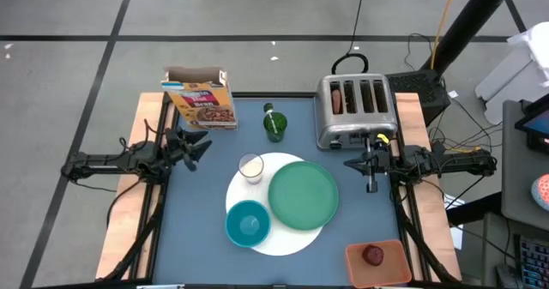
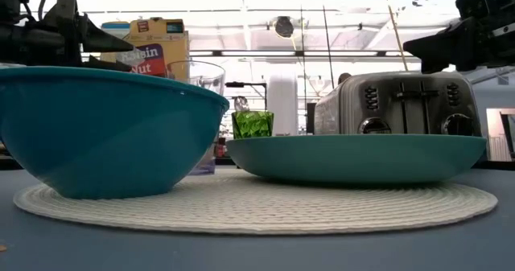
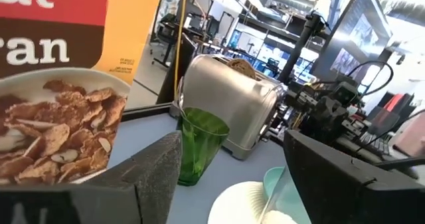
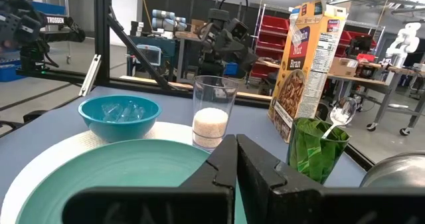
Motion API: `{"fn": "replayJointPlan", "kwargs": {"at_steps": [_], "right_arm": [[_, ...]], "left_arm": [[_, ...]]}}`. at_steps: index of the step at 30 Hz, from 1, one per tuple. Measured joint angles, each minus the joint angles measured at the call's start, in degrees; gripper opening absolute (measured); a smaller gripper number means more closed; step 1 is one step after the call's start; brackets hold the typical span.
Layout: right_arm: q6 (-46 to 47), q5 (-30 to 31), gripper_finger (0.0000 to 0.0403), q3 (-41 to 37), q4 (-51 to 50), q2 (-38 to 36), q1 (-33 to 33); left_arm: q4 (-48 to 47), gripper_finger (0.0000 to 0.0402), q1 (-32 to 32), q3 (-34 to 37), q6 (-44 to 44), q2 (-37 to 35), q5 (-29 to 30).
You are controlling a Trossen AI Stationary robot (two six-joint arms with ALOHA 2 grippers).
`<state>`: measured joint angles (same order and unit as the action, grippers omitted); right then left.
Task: Arrange a breakfast setting
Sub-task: Pour the cereal from the cereal box into the blue bowl
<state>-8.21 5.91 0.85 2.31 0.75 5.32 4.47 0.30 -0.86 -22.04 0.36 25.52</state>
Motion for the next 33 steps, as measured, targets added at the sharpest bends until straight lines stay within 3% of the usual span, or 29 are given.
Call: {"fn": "replayJointPlan", "kwargs": {"at_steps": [4, 11, 16, 20, 28, 33], "right_arm": [[0.01, 0.0, 0.0002, 0.02, 0.0, 0.0, 0.02], [0.0, 0.0, 0.0002, 0.01, 0.0, 0.0, 0.02], [0.01, 0.0, 0.0002, 0.0, 0.0, 0.0, 0.02], [0.0, 0.0, 0.0002, 0.0, 0.0, 0.0, 0.02], [0.0, 0.0, 0.0002, 0.02, 0.0, 0.0, 0.02], [0.02, 0.0, 0.0002, 0.02, 0.0, 0.0, 0.02]], "left_arm": [[0.0, 0.0269, 0.0, 0.0, -4.86, 0.0, -1.1], [8.38, 0.0269, -1.45, 0.0, -11.55, 0.32, -12.76], [23.38, 0.0269, -4.63, 0.0, -7.28, 4.59, -13.0], [29.9, 0.0269, -6.1, -2.48, -1.67, 10.88, -10.52], [27.05, 0.0269, -6.38, -20.72, 13.99, 27.22, -6.74], [10.04, 0.0269, -4.55, -37.59, 21.29, 35.48, -4.36]]}}
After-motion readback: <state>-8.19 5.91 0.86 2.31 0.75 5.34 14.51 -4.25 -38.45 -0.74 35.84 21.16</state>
